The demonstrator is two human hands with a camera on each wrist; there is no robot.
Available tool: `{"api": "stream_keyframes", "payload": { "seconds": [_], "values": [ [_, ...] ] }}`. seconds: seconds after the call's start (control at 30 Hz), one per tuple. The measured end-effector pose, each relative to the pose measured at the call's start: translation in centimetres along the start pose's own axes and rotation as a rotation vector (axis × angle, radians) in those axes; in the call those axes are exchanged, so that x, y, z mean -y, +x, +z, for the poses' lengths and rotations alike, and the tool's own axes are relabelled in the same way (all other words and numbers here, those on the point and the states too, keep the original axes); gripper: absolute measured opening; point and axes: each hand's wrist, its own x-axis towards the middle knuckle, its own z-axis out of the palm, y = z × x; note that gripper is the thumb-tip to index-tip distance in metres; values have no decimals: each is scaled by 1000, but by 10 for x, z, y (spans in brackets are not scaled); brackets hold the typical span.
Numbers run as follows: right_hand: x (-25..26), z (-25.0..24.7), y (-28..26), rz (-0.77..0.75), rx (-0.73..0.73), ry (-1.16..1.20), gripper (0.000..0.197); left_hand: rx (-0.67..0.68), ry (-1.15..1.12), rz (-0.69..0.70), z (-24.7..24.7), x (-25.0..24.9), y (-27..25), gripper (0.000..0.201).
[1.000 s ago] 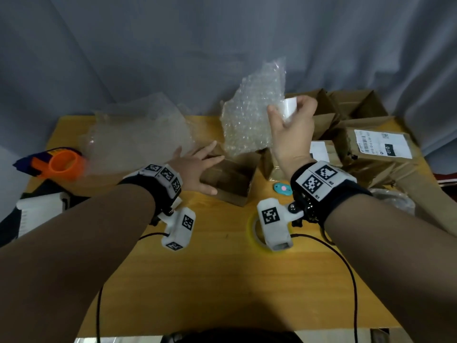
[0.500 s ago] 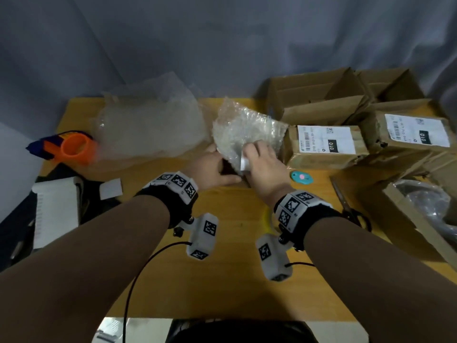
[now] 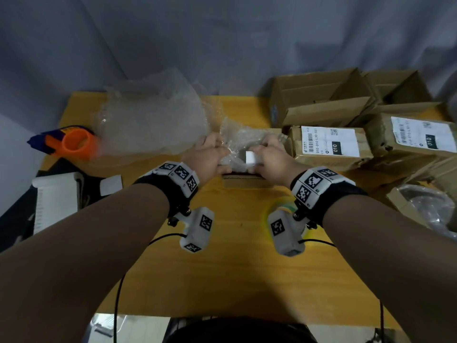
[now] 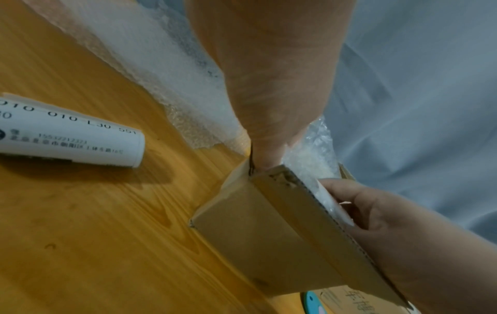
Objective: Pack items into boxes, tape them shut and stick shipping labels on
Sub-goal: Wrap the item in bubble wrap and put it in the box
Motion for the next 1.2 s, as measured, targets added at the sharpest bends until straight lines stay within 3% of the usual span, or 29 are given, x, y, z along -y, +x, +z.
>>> {"api": "stream_keyframes", "payload": {
  "seconds": [0.1, 0.23, 0.33, 0.53, 0.6, 0.67, 0.77, 0.87, 1.0, 1.13, 1.2],
  "values": [
    [-2, 2, 3, -6, 9, 33, 49, -86, 171, 23, 1, -2, 0, 46],
    [-8, 3, 4, 5, -40, 21, 20, -53, 226, 44, 1, -1, -1, 58],
    [-7, 3, 6, 16, 18, -81, 14, -38, 156, 28, 0, -7, -1, 64],
    [-12, 11, 8, -56, 87, -133, 41, 71, 316, 88, 0, -4, 3, 37],
    [-16, 11, 0, -75, 2, -67, 43, 102, 361, 108, 1, -8, 2, 34],
    [-19, 5, -8, -87, -82, -254, 36, 113, 418, 137, 1, -10, 3, 32],
    [-19, -5, -13, -68, -40, -477, 23, -29, 367, 218, -1, -10, 4, 23],
    [-24, -1, -12, -49, 69, -515, 32, -158, 384, 329, -4, -11, 4, 23],
    [-39, 8, -7, -32, 148, -434, 41, 89, 355, 188, 6, -15, 4, 40],
    [-40, 9, 0, 73, 249, -433, 40, 249, 505, 162, 2, -25, 7, 46],
    [-33, 5, 1, 30, 264, -497, 38, 379, 603, 114, -2, -35, 14, 49]
  ]
}}
